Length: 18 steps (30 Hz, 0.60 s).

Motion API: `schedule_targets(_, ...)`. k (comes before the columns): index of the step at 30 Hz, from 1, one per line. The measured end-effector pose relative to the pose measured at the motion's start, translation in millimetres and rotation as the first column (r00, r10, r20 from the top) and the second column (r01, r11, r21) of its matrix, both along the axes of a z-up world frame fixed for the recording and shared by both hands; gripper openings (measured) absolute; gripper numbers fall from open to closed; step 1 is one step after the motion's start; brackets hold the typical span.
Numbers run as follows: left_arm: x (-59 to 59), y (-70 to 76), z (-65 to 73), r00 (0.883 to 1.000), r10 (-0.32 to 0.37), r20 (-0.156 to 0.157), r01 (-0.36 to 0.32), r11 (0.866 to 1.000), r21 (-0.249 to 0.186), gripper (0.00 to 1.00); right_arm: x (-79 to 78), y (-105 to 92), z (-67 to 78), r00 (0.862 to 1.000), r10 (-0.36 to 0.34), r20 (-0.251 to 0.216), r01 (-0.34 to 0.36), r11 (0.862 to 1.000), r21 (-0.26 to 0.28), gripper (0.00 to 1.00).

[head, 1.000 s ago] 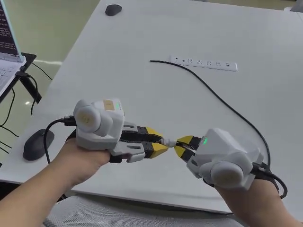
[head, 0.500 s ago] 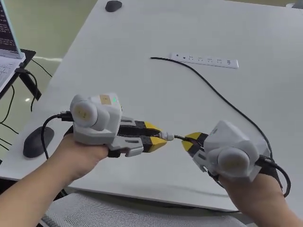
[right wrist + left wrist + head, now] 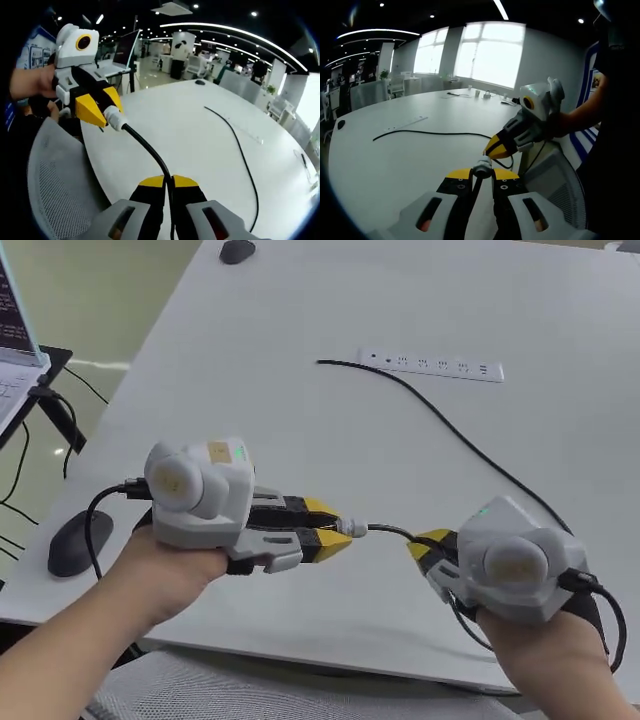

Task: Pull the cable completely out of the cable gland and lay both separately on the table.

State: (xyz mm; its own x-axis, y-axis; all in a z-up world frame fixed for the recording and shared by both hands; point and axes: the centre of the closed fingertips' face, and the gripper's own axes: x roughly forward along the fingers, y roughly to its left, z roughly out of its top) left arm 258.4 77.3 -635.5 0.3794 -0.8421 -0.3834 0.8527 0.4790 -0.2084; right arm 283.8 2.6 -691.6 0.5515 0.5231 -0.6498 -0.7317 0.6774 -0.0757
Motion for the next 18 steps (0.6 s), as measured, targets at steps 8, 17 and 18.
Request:
schedule_targets(8,0.2,-1.9,-0.1,1.0,-0.003,0.002,0.003,1.0,0.001,0.15,1.0,-19.5,-21.2,0.988,-0.109,-0.111,0.114,0.993,0.035,0.0)
schedule_targets(17,1.0,-2.0,-0.3,1.0,-0.001,0.003,0.001,1.0,0.008,0.15,-0.3,-27.9,-36.0,0.97,-0.161,-0.184,0.173,0.984,0.049,0.0)
schedule_targets(18,0.3,-2.7,-0.7,1.0,-0.002,0.002,0.002,1.0,0.009,0.15,-0.8,-27.4,-36.2,0.97,-0.159,-0.183,0.17,0.984,0.047,0.0)
